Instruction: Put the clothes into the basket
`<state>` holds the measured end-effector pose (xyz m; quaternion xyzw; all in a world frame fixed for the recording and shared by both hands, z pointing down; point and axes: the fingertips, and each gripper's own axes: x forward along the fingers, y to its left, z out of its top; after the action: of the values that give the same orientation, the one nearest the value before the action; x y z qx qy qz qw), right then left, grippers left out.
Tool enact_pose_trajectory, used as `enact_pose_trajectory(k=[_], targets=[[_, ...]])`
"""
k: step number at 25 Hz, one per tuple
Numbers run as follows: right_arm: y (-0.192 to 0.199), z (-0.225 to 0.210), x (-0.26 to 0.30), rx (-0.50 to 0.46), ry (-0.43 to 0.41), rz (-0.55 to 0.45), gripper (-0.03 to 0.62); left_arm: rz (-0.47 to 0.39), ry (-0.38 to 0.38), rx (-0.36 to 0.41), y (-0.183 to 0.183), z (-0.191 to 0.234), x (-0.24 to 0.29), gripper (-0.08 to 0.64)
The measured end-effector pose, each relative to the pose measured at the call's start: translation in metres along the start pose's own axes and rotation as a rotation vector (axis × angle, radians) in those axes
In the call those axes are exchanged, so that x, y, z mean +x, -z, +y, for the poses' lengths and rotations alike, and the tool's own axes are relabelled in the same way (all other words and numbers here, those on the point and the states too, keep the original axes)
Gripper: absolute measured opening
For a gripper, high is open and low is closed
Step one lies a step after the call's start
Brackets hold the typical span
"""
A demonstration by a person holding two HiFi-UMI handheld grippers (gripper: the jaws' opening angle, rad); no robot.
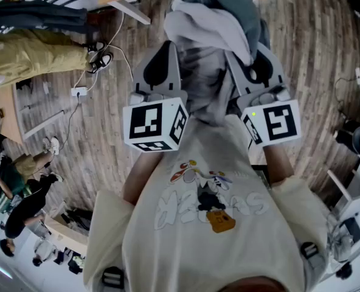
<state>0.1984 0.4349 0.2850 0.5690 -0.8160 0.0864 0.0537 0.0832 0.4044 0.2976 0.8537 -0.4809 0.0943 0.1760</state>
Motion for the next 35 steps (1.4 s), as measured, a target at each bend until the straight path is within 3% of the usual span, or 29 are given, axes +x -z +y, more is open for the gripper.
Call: enact_pose_trajectory(k=[5,9,19,24,26,29,35], targets=[[0.011,0.014,-0.017,0.024,-0.002,0.047,0.122,0.015,0.027,0.002,0.002,-0.009,-0.013,0.002],[0.008,0.016,-0.03,0.071,0.02,0.005,0.123,0.003,0.028,0.012,0.001,-0.011,-0.019,0.002],[0.002,0.03,-0.026,0.042,0.032,-0.005,0.123,-0.018,0.022,-0.008,-0.002,0.008,-0.032,0.002],[-0.017,0.042,0.005,0.017,0.039,-0.013,0.123,-0.021,0.017,-0.039,-0.012,0.043,-0.029,0.002],[-0.011,0.041,0.025,0.004,0.056,0.01,0.121,-0.022,0.024,-0.067,-0.017,0.053,-0.017,0.002],[0.011,0.033,0.054,0.061,0.076,0.016,0.112,-0.042,0.016,-0.029,-0.031,0.071,-0.005,0.002],[0.0,0.051,0.093,0.033,0.083,0.008,0.112,0.003,-0.005,-0.084,-0.017,0.134,-0.007,0.002]])
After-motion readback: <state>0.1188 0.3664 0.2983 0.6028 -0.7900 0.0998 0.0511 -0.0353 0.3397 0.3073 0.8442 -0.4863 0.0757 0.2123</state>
